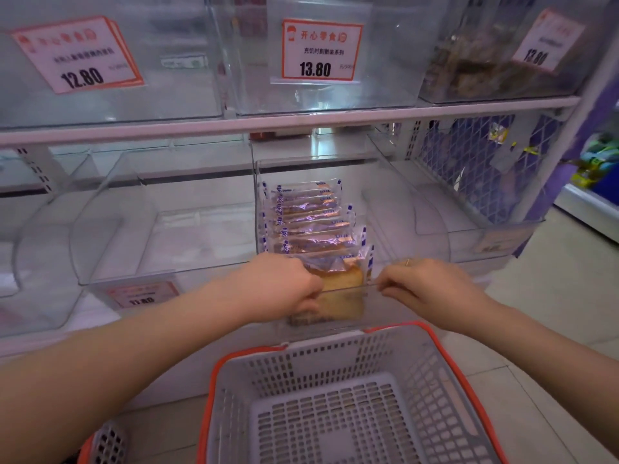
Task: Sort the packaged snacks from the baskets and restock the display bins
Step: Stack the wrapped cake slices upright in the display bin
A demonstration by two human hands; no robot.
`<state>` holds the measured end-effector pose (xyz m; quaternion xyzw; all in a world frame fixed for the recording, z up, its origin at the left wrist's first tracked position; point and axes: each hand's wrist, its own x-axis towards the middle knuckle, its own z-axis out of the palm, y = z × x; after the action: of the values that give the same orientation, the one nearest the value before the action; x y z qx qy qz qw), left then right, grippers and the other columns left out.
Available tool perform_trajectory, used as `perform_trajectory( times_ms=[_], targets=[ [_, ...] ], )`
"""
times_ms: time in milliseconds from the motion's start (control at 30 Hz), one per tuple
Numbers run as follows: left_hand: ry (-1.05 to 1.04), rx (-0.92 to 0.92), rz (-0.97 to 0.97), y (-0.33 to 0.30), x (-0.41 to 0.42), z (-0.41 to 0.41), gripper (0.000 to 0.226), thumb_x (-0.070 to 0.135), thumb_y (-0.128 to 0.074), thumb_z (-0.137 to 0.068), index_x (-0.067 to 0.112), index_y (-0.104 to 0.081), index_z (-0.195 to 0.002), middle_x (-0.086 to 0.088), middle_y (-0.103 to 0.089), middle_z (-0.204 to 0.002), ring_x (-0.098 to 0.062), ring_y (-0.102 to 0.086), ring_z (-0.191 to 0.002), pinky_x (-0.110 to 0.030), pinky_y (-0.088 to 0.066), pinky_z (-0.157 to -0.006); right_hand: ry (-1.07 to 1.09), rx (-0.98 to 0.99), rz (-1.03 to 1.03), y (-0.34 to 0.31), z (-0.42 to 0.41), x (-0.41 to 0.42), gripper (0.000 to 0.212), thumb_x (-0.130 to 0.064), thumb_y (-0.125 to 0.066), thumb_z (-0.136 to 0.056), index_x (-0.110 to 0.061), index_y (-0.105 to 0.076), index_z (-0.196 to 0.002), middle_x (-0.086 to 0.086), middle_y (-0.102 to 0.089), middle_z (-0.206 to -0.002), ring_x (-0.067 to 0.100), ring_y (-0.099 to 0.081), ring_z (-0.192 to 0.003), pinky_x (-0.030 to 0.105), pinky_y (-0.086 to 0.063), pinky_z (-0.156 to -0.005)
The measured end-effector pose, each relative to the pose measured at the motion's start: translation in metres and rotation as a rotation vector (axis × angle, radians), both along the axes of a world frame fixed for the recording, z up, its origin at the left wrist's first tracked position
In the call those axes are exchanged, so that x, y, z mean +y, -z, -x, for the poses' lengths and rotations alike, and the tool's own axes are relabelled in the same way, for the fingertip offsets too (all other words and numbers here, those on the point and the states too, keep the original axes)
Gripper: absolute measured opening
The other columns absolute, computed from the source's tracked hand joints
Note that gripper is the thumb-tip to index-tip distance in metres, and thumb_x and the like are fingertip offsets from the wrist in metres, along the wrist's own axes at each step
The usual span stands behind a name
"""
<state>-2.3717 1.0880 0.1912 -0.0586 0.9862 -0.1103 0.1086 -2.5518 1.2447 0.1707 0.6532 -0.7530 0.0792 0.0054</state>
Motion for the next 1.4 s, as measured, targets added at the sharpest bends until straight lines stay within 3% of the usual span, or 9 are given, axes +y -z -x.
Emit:
perform_trajectory(
  times_ms=[167, 267, 400, 533, 933, 1067, 1167, 1300, 1400],
  targets=[
    [-0.155, 0.253, 0.051, -0.003, -0.022, 0.010, 0.030, 0.048, -0.036, -0.096, 0.022, -0.049, -0.104, -0.004, -0.064, -0.105, -0.029, -0.062, -0.097, -0.034, -0.045, -0.069, 0.111, -0.168, 0.238, -0.010, 0.017, -0.030, 0.007, -0.019, -0.066, -0.085, -0.016, -0.069, -0.090, 0.003, -0.070, -0.087, 0.027, -0.063, -0.086, 0.037, -0.048, -0.074],
    [-0.253, 0.320, 0.070, 0.001, -0.040, 0.023, 0.030, 0.043, -0.037, -0.097, 0.019, -0.050, -0.108, -0.007, -0.065, -0.106, -0.031, -0.062, -0.097, -0.034, -0.044, -0.069, 0.162, -0.194, 0.275, -0.010, 0.028, -0.060, 0.008, -0.018, -0.067, -0.083, -0.013, -0.070, -0.088, 0.005, -0.071, -0.086, 0.028, -0.063, -0.085, 0.036, -0.045, -0.077],
    [-0.310, 0.287, 0.024, 0.018, -0.057, 0.034, 0.026, 0.035, -0.036, -0.099, 0.015, -0.051, -0.108, -0.010, -0.064, -0.105, -0.031, -0.062, -0.094, -0.033, -0.039, -0.065, 0.233, -0.204, 0.189, 0.010, 0.035, -0.088, 0.010, -0.023, -0.064, -0.086, -0.016, -0.070, -0.090, 0.004, -0.072, -0.093, 0.027, -0.063, -0.094, 0.035, -0.045, -0.082],
    [-0.282, 0.285, 0.034, 0.035, -0.060, 0.034, 0.024, 0.033, -0.034, -0.100, 0.015, -0.050, -0.106, -0.009, -0.065, -0.103, -0.034, -0.062, -0.091, -0.035, -0.045, -0.069, 0.282, -0.294, 0.182, 0.029, 0.036, -0.088, 0.009, -0.023, -0.066, -0.084, -0.017, -0.070, -0.090, 0.003, -0.072, -0.093, 0.026, -0.063, -0.094, 0.038, -0.046, -0.085],
    [-0.265, 0.285, 0.122, 0.048, -0.040, 0.027, 0.015, 0.023, -0.040, -0.098, 0.016, -0.050, -0.107, -0.004, -0.065, -0.101, -0.030, -0.063, -0.090, -0.032, -0.035, -0.062, 0.243, -0.219, 0.182, 0.038, 0.030, -0.070, 0.013, -0.025, -0.063, -0.087, -0.018, -0.069, -0.096, 0.002, -0.071, -0.096, 0.026, -0.061, -0.096, 0.039, -0.044, -0.086],
    [-0.188, 0.579, -0.099, 0.046, -0.022, 0.010, 0.022, 0.010, -0.054, -0.088, 0.007, -0.060, -0.109, -0.011, -0.065, -0.105, -0.030, -0.059, -0.098, -0.037, -0.049, -0.080, 0.225, 0.017, 0.257, 0.041, 0.006, -0.061, 0.024, -0.021, -0.059, -0.089, -0.015, -0.063, -0.112, 0.006, -0.064, -0.111, 0.031, -0.054, -0.106, 0.036, -0.036, -0.087],
    [-0.150, 0.757, -0.221, 0.067, 0.000, -0.026, 0.021, 0.011, -0.052, -0.083, 0.003, -0.066, -0.096, -0.012, -0.066, -0.094, -0.030, -0.062, -0.087, -0.036, -0.052, -0.075, -0.050, -0.053, 0.371, 0.055, -0.043, -0.034, 0.035, -0.013, -0.064, -0.080, -0.009, -0.060, -0.114, 0.010, -0.064, -0.106, 0.033, -0.060, -0.094, 0.037, -0.047, -0.077],
    [-0.549, 0.417, -0.483, 0.136, 0.026, -0.081, 0.024, 0.018, -0.050, -0.089, 0.008, -0.060, -0.109, -0.011, -0.062, -0.110, -0.030, -0.056, -0.105, -0.038, -0.046, -0.087, -0.269, -0.344, -0.127, 0.103, -0.101, 0.000, 0.034, -0.026, -0.046, -0.094, -0.021, -0.046, -0.127, 0.004, -0.064, -0.107, 0.025, -0.061, -0.089, 0.036, -0.046, -0.069],
    [-0.838, 0.252, -0.568, 0.192, 0.049, -0.129, 0.034, 0.017, -0.051, -0.088, 0.006, -0.052, -0.120, -0.014, -0.052, -0.124, -0.029, -0.048, -0.117, -0.034, -0.037, -0.099, -0.298, -0.384, -0.359, 0.143, -0.131, 0.012, 0.026, -0.025, -0.045, -0.096, -0.020, -0.055, -0.119, 0.003, -0.066, -0.106, 0.021, -0.059, -0.094, 0.030, -0.041, -0.071]
  ],
)
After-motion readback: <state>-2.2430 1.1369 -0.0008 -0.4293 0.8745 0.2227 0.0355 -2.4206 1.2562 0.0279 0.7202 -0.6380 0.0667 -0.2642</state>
